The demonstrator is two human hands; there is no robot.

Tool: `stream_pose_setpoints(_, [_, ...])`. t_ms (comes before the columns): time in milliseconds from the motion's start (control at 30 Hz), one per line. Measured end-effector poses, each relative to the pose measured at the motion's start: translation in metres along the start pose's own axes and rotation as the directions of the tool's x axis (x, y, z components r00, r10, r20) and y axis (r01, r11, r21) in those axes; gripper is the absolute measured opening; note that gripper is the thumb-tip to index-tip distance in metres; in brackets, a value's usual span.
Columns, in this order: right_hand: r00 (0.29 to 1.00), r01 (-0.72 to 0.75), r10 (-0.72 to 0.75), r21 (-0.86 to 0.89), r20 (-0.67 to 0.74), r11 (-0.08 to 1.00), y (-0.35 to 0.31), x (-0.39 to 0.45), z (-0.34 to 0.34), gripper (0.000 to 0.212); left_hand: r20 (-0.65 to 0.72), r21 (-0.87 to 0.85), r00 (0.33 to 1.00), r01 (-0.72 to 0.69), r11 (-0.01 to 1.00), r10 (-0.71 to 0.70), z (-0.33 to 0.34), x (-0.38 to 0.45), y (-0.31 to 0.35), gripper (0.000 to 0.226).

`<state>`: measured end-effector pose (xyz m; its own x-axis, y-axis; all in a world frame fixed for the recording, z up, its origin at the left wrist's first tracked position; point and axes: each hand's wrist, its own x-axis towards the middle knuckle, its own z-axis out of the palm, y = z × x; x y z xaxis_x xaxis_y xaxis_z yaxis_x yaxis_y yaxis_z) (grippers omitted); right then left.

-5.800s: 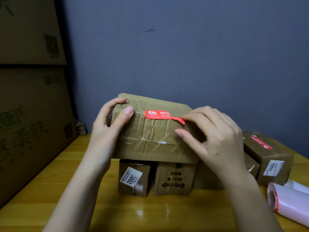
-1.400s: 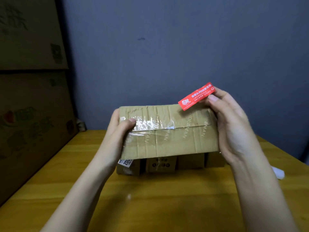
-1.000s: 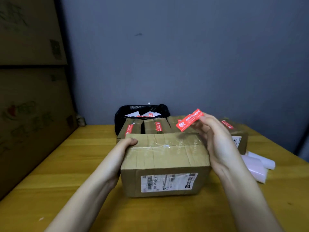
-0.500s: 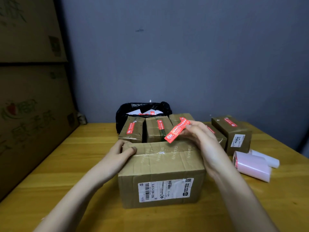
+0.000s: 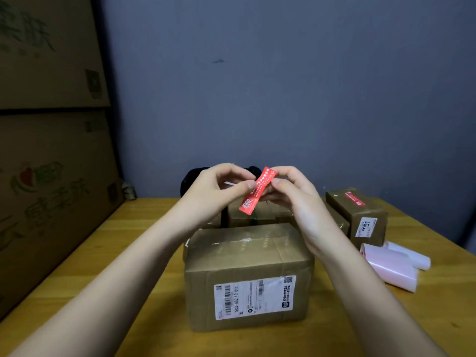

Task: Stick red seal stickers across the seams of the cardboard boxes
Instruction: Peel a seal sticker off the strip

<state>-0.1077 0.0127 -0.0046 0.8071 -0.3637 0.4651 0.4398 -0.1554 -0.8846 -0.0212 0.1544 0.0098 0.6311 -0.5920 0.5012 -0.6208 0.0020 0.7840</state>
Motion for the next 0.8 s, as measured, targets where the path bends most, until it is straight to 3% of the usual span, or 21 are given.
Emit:
stream_pose_setpoints(267, [0.999, 0.043, -0.043, -0.018, -0.001, 0.999, -0.008, 0.006, -0.004, 0.02, 0.005, -0.097, 0.998, 0.056, 0.994, -0.056, 0.002, 0.013, 0.002, 0.006])
stream_pose_setpoints(533, [0.995, 0.029, -0.041, -0.131, -0.088, 0.991, -0.004, 0.016, -0.007, 0.014, -0.069, 0.14, 0.975, -0.2, 0.97, 0.211, 0.014, 0.013, -0.007, 0.016])
stream_pose_setpoints(800, [0.988, 0.038, -0.057, -0.126, -0.147, 0.991, -0.005, 0.024, -0.005, 0.009, -0.146, 0.191, 0.932, -0.302, 0.934, 0.331, 0.025, 0.013, -0.005, 0.013])
